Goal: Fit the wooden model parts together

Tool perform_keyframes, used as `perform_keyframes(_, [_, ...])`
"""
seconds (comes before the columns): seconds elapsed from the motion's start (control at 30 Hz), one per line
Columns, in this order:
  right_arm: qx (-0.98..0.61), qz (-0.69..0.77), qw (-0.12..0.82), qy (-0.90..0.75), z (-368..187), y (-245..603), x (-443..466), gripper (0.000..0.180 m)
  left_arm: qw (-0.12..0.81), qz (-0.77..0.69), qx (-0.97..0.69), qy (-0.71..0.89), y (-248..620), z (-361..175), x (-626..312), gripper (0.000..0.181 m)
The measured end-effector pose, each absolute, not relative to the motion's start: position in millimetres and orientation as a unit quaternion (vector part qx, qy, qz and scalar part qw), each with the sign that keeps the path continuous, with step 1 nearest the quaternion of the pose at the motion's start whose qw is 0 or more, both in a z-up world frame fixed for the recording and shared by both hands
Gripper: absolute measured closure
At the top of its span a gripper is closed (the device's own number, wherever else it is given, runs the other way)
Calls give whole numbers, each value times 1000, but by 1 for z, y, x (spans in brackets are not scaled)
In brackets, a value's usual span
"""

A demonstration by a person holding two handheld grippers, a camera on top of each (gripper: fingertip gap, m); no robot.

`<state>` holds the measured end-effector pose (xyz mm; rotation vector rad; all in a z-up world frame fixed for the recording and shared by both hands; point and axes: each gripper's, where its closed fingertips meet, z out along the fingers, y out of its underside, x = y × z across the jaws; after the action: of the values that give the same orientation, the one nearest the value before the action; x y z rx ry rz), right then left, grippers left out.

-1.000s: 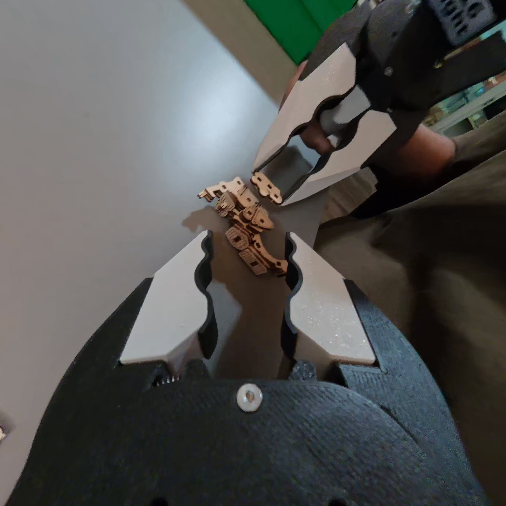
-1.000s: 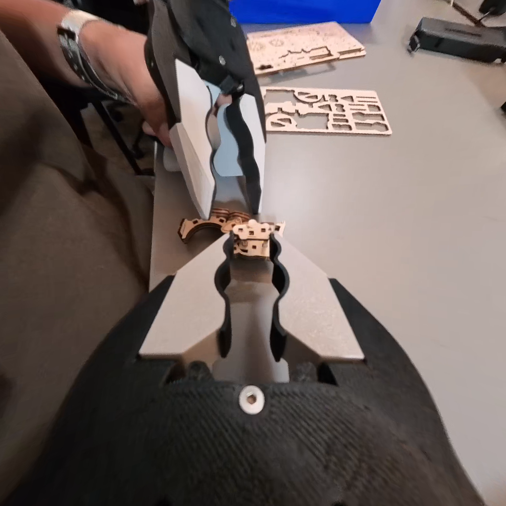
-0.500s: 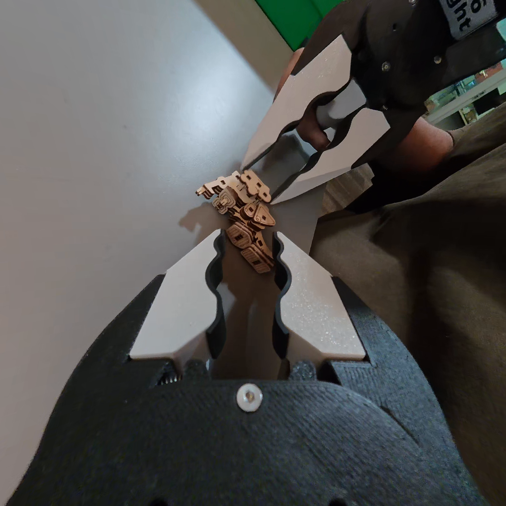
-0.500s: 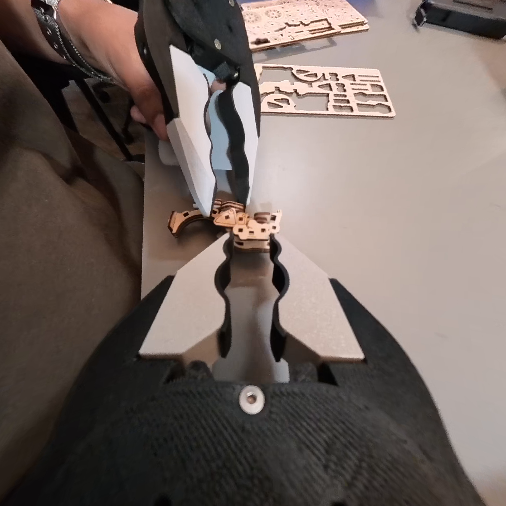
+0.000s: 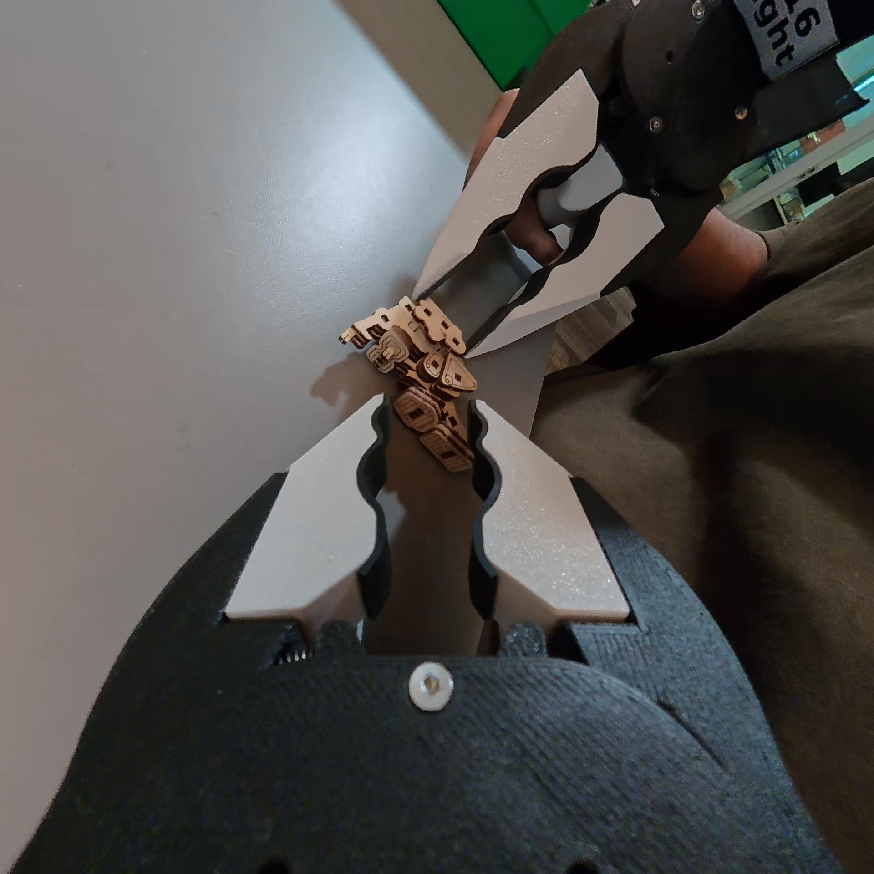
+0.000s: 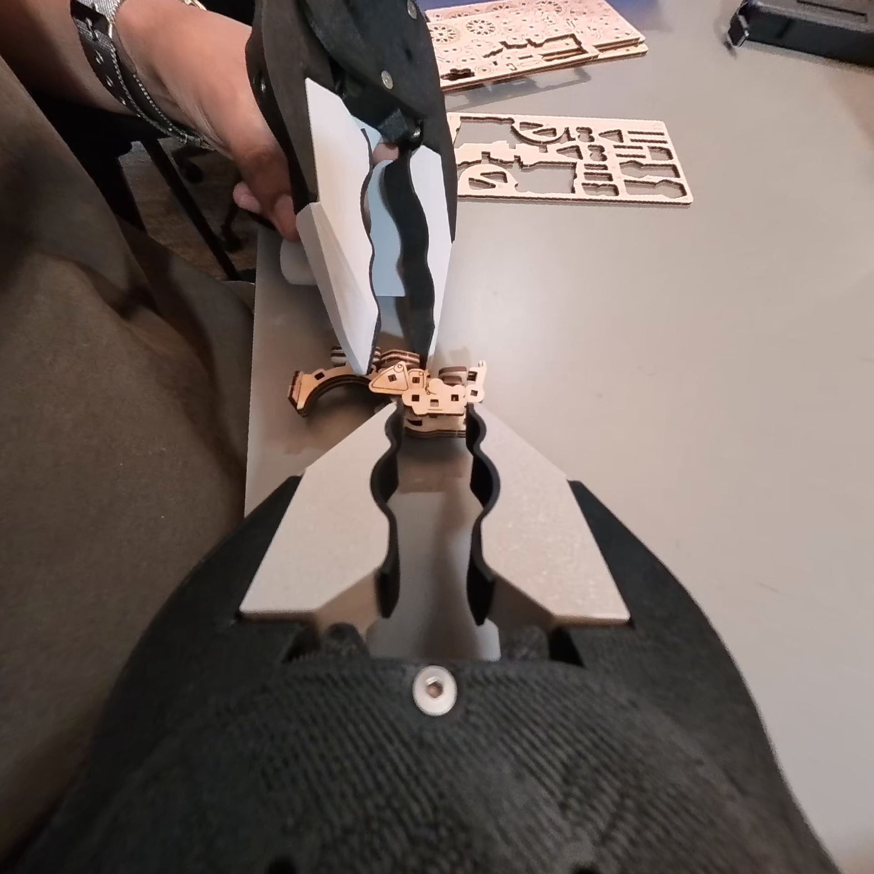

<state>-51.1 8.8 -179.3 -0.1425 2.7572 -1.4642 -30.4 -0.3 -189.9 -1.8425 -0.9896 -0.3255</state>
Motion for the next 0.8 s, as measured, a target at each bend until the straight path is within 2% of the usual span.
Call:
perform_keyframes(0.33, [-56,-465,26,883,-179,10,-51,155,483,-132,-762,-410,0,-193,-30,158])
perform_keyframes(0.8, [-84,-445,15,891,-180,11,-52,155,484,-134,-761,-412,0,-192,-31,159])
